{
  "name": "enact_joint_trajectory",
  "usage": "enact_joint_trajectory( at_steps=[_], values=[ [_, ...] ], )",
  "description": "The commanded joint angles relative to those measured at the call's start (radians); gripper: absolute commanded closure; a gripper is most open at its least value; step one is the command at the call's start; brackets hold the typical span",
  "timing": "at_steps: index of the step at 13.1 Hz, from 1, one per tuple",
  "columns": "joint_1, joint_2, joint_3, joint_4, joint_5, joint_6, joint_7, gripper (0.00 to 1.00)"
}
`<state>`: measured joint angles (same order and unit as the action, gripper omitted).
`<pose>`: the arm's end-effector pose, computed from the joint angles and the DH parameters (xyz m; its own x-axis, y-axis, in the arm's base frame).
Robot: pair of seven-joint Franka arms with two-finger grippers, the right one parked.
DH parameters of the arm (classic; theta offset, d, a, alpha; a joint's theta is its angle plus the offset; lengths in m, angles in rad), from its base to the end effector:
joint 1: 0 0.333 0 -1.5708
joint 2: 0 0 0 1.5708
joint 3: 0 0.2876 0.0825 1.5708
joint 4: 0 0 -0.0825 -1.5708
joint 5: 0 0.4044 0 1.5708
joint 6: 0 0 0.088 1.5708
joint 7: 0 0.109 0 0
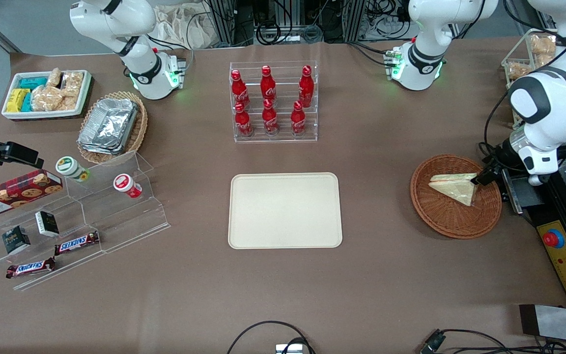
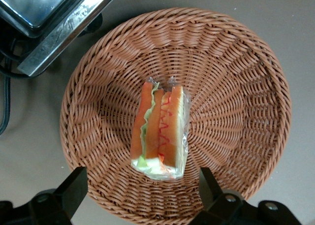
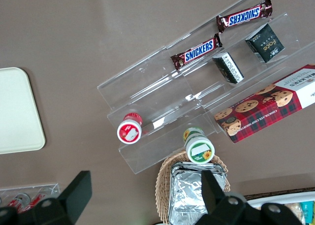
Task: Place sandwich from basket to tray
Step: 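Lower the open left gripper onto the sandwich and close on it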
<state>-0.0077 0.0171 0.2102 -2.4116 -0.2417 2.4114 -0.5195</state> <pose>0.4907 0.0993 0.2570 0.6201 0.7778 -0.1025 0.7840 -0.6095 0.1178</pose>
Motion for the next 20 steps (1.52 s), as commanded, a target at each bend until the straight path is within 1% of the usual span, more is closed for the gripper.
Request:
enact_joint_trajectory(
  at_steps=[1, 3, 5, 9, 12, 15, 16, 17, 18, 19, 20],
  values=[
    [-0.002, 0.02, -0.006, -0.024, -0.043, 0.073, -0.008, 0.0],
    [-0.006, 0.043, -0.008, -0.035, -0.057, 0.109, -0.008, 0.0],
    [-0.009, 0.05, -0.009, -0.035, -0.086, 0.115, -0.008, 0.0],
    [-0.015, 0.089, -0.015, -0.037, -0.109, 0.164, -0.008, 0.0],
    [-0.057, 0.13, -0.015, -0.037, -0.158, 0.227, -0.008, 0.0],
    [-0.063, 0.145, -0.015, -0.037, -0.163, 0.239, -0.008, 0.0],
    [-0.064, 0.145, -0.015, -0.035, -0.163, 0.239, -0.008, 0.07],
    [-0.064, 0.147, -0.015, -0.035, -0.163, 0.238, -0.008, 0.26],
    [-0.064, 0.152, -0.017, -0.034, -0.163, 0.238, -0.005, 0.52],
    [-0.077, 0.155, -0.017, -0.034, -0.163, 0.238, -0.004, 0.69],
    [-0.08, 0.155, -0.017, -0.034, -0.163, 0.238, -0.004, 0.83]
  ],
)
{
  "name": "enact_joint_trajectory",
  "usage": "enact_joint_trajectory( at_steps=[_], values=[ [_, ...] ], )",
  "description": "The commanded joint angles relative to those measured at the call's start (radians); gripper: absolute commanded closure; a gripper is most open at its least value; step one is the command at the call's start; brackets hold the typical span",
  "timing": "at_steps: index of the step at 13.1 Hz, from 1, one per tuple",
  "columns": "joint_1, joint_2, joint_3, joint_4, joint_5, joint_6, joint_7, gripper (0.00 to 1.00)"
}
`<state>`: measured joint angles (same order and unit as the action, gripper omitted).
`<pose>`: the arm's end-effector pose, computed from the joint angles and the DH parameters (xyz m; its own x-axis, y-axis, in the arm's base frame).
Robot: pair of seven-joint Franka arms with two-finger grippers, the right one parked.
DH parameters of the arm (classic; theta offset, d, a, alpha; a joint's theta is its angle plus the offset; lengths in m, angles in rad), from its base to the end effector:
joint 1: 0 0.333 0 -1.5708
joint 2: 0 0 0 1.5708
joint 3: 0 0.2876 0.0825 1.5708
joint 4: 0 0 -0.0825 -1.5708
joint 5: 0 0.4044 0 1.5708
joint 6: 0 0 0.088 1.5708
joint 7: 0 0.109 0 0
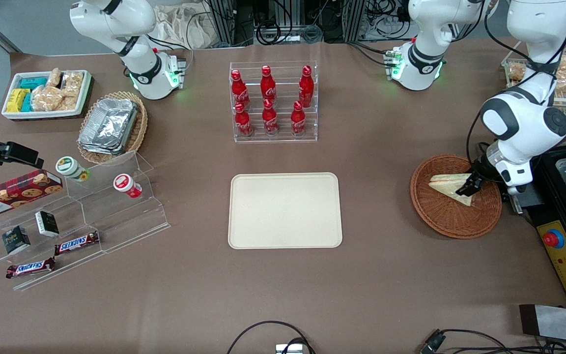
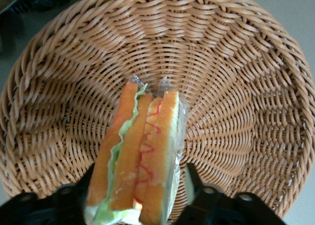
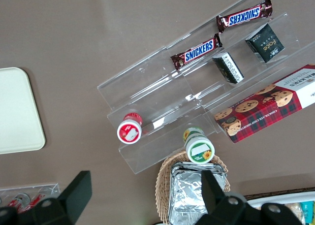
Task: Place sandwich from basket to tray
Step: 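Lower the open left gripper onto the sandwich and close on it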
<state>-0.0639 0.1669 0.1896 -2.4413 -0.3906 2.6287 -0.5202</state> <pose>0.4895 0.0740 0.1904 0.5587 0.8253 -0.0820 0.8260 -0.5450 0.1438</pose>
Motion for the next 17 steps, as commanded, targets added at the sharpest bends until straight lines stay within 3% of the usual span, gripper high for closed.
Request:
enact_joint_trajectory(
  at_steps=[1, 4, 10, 14, 17],
  values=[
    [-0.025, 0.003, 0.004, -0.004, -0.014, 0.021, -0.003, 0.91],
    [-0.025, -0.003, 0.005, -0.002, -0.014, 0.019, 0.009, 0.97],
    [-0.024, -0.114, 0.008, 0.01, 0.015, -0.087, 0.095, 0.94],
    [-0.025, -0.217, -0.001, 0.062, 0.217, -0.235, 0.094, 0.94],
    [-0.025, -0.242, -0.076, 0.183, 0.28, -0.425, 0.117, 0.94]
  ],
)
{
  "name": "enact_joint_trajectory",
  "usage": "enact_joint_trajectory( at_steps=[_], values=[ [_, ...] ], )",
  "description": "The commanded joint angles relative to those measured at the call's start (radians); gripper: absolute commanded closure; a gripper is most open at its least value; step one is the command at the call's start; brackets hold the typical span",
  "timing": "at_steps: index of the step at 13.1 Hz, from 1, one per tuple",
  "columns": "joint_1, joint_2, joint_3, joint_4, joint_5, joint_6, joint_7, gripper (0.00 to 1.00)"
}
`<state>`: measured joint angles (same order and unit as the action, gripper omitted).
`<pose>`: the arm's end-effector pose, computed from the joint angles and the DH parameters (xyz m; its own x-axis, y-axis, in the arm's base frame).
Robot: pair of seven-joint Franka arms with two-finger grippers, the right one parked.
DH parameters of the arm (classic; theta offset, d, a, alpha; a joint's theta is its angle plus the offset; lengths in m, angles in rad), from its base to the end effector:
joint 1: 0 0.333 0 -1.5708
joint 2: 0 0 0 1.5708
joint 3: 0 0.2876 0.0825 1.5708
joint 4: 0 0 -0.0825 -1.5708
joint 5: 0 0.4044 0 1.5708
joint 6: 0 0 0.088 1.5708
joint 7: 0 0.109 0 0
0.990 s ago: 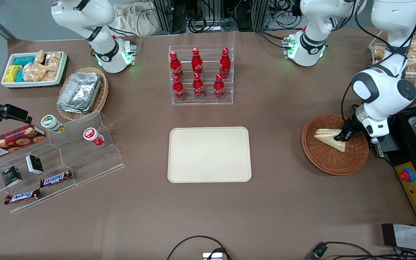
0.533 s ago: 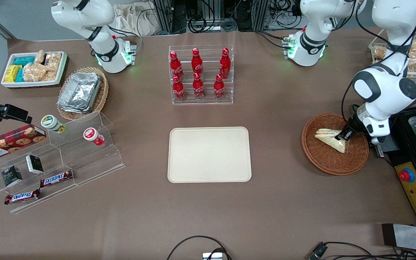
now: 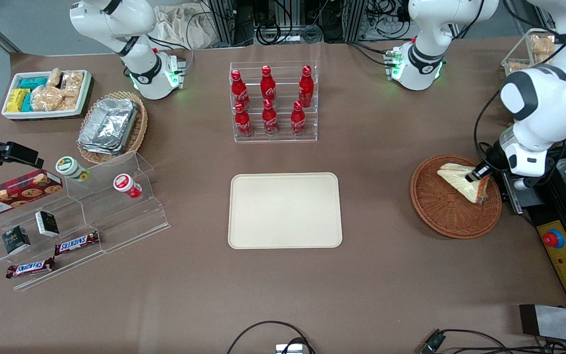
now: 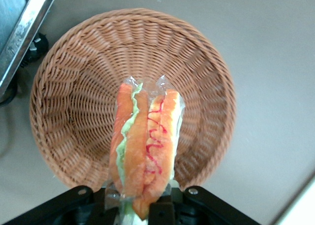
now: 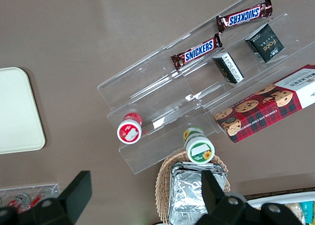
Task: Place sandwich from basket to tray
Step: 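Lift the sandwich out of the basket and carry it over the tray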
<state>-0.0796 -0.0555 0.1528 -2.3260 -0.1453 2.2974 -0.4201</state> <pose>0.5188 0.0345 0.3207 0.8324 0.5533 -0.0302 0.5527 -0.8251 0.1169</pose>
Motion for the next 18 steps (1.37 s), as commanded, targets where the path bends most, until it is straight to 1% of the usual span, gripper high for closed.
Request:
enact_joint_trajectory(
  at_steps=[1, 3, 5, 8, 9, 11, 12, 13, 14, 18],
  values=[
    [-0.009, -0.027, -0.064, 0.092, 0.038, -0.123, 0.029, 0.94],
    [-0.009, -0.035, -0.119, 0.117, 0.038, -0.159, 0.101, 0.92],
    [-0.009, -0.037, -0.182, 0.144, 0.038, -0.168, 0.107, 0.92],
    [-0.011, -0.03, -0.243, 0.206, 0.039, -0.216, 0.118, 0.92],
    [-0.011, -0.027, -0.274, 0.232, 0.052, -0.226, 0.124, 0.92],
    [-0.011, -0.008, -0.321, 0.284, 0.053, -0.265, 0.121, 0.92],
    [-0.011, -0.003, -0.353, 0.289, 0.058, -0.268, 0.123, 0.91],
    [-0.011, 0.005, -0.387, 0.292, 0.082, -0.265, 0.12, 0.9],
    [-0.011, 0.025, -0.43, 0.306, 0.11, -0.265, 0.113, 0.9],
    [-0.011, 0.12, -0.531, 0.376, 0.125, -0.265, 0.067, 0.9]
  ],
)
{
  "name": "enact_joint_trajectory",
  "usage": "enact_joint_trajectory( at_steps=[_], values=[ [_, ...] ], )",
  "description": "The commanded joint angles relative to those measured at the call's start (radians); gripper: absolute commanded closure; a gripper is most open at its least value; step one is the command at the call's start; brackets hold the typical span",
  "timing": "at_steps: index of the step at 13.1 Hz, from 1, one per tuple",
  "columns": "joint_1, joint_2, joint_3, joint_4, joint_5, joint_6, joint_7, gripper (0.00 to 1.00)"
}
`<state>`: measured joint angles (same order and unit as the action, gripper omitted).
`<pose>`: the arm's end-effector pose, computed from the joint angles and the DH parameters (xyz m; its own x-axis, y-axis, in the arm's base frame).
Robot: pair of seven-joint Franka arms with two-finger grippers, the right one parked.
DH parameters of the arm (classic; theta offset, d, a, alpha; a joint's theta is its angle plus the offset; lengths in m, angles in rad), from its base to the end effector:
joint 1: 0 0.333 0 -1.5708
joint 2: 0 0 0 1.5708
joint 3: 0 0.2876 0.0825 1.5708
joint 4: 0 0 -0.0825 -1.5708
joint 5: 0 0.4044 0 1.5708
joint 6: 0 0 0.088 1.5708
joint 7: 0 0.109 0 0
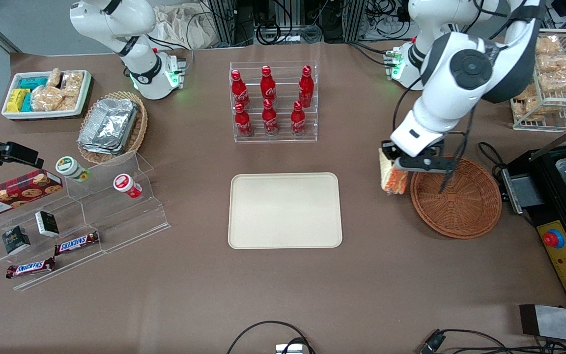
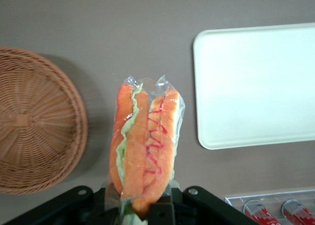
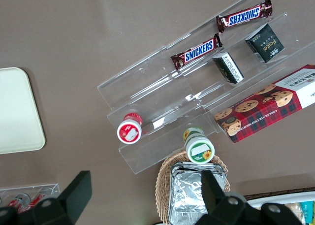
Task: Place sandwich from basket to tray
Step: 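Lift the sandwich out of the basket and carry it over the tray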
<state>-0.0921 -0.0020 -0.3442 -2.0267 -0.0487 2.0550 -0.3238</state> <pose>0.5180 -0.2446 0.4113 0.9958 -0.0900 0.0145 -0.0906 -0.9946 0.0503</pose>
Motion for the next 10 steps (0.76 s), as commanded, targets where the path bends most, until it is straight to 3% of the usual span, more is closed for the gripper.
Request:
enact_joint_trajectory(
  at_steps=[1, 3, 6, 10],
  values=[
    [0.002, 0.092, -0.053, 0.092, 0.029, -0.021, -0.053, 0.9],
    [-0.003, 0.166, -0.087, 0.149, 0.038, -0.018, -0.095, 0.89],
    [-0.066, 0.275, -0.093, 0.209, 0.133, -0.012, -0.219, 0.89],
    [-0.118, 0.407, -0.091, 0.307, 0.153, -0.012, -0.244, 0.88]
  ],
)
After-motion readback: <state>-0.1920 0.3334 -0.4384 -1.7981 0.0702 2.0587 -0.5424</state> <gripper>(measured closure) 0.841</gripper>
